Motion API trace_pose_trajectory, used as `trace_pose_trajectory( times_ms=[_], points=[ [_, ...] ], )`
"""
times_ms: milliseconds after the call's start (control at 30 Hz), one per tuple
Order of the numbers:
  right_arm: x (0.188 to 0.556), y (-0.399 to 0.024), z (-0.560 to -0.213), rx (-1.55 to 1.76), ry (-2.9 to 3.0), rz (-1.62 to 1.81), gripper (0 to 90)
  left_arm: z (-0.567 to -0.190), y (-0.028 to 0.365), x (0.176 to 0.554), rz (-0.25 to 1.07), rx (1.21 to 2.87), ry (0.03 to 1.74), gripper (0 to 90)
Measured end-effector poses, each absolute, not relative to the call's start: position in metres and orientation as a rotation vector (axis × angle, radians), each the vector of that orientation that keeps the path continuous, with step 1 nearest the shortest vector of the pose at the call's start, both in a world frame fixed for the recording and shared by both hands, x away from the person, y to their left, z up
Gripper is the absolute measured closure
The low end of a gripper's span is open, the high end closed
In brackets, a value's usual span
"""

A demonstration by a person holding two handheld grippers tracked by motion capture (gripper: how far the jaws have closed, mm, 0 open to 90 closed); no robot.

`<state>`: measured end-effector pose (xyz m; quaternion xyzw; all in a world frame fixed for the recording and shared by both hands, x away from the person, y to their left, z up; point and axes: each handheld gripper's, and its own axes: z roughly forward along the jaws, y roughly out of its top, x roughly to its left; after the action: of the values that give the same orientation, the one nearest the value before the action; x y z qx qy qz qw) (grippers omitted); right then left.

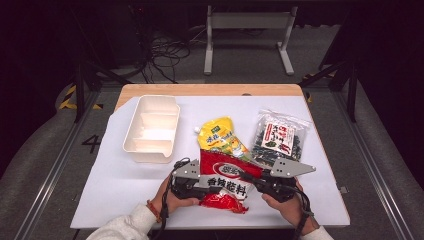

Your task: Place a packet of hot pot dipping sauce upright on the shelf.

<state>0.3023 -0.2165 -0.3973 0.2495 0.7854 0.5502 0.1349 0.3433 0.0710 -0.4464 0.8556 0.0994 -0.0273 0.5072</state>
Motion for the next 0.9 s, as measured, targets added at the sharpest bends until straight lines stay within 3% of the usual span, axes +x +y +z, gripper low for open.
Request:
trace_pose_trajectory(
  times_ms=[67, 200, 333, 367, 533, 700, 900],
  points=[
    [0.302, -0.217, -0.397, 0.722, 2.276, 1.591, 89.9, -0.447, 0.072, 0.344, -0.074, 2.051, 0.242, 85.5],
    [0.301, -0.217, -0.397, 0.73, 2.261, 1.589, 84.3, -0.446, 0.073, 0.343, -0.079, 2.043, 0.243, 88.2],
    [0.3, -0.222, -0.394, 0.797, 2.237, 1.571, 58.0, -0.443, 0.076, 0.34, -0.087, 2.029, 0.244, 88.6],
    [0.3, -0.222, -0.394, 0.797, 2.237, 1.571, 58.0, -0.443, 0.076, 0.34, -0.087, 2.029, 0.244, 88.7],
    [0.289, -0.244, -0.392, 0.886, 2.235, 1.521, 29.5, -0.438, 0.085, 0.333, -0.075, 2.012, 0.233, 88.8],
    [0.271, -0.267, -0.394, 0.943, 2.227, 1.391, 20.8, -0.429, 0.096, 0.329, -0.019, 1.994, 0.246, 89.2],
    [0.263, -0.285, -0.417, 1.023, 2.258, 1.251, 18.7, -0.415, 0.112, 0.332, 0.039, 1.948, 0.28, 89.2]
  ],
)
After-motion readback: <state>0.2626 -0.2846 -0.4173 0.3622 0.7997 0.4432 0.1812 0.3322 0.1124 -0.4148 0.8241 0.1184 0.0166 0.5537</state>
